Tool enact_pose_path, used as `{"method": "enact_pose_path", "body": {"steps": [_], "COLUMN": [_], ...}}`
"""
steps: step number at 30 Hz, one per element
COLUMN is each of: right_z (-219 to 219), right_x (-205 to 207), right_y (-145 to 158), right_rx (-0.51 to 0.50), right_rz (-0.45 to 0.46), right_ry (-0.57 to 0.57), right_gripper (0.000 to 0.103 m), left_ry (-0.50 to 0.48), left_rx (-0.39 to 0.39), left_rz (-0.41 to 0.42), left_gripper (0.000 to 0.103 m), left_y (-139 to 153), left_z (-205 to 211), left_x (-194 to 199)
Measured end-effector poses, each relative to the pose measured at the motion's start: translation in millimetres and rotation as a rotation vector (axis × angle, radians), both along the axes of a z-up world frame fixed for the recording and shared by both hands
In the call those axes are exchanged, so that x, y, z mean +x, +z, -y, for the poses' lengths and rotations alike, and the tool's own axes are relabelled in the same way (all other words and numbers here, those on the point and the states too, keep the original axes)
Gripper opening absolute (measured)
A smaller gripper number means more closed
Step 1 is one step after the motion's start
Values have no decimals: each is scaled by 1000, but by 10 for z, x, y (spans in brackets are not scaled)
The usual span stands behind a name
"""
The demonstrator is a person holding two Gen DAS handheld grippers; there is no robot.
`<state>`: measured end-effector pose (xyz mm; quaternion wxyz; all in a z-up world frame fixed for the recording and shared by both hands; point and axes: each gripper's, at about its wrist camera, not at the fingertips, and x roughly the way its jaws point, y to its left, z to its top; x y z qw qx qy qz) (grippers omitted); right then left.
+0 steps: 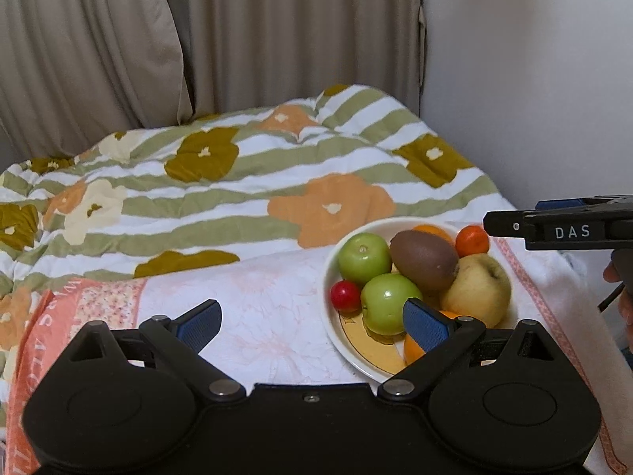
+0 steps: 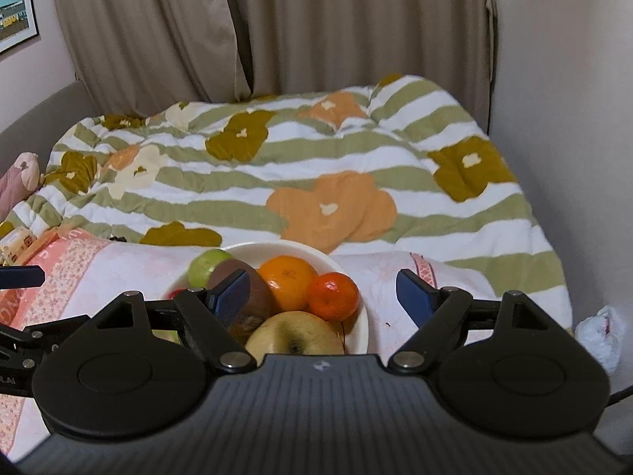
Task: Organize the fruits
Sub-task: 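Open the left tool to drop the tomato while the right tool releases the tangerine, then grasp the last tangerine with the left tool while the right tool grasps the last tomato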
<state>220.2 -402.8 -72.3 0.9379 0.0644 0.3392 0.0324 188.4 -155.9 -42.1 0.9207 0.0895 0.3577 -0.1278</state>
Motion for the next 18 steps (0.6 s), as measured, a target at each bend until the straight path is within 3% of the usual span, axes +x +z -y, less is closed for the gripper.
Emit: {"method": "enact_pose_path", "body": {"steps": [9,11,18], "right_z": [-224,-293,-563], "right_x": [-569,-721,-1211], "right_y": [416,495,584], "right_rx": [-26,-37,-84], "right_rz": [59,71,126], "right_ry": [-54,-72,-130], "right_gripper": [96,103,103], "left_ry": [-36,-46,-88], "left_rx": [-47,-52,-58], "left_rz": [78,94,141], "left_gripper": [100,101,103], "left_y": [287,338,387], "left_z": [-196,-235,-421], "left_x": [-398,-497,-855]}}
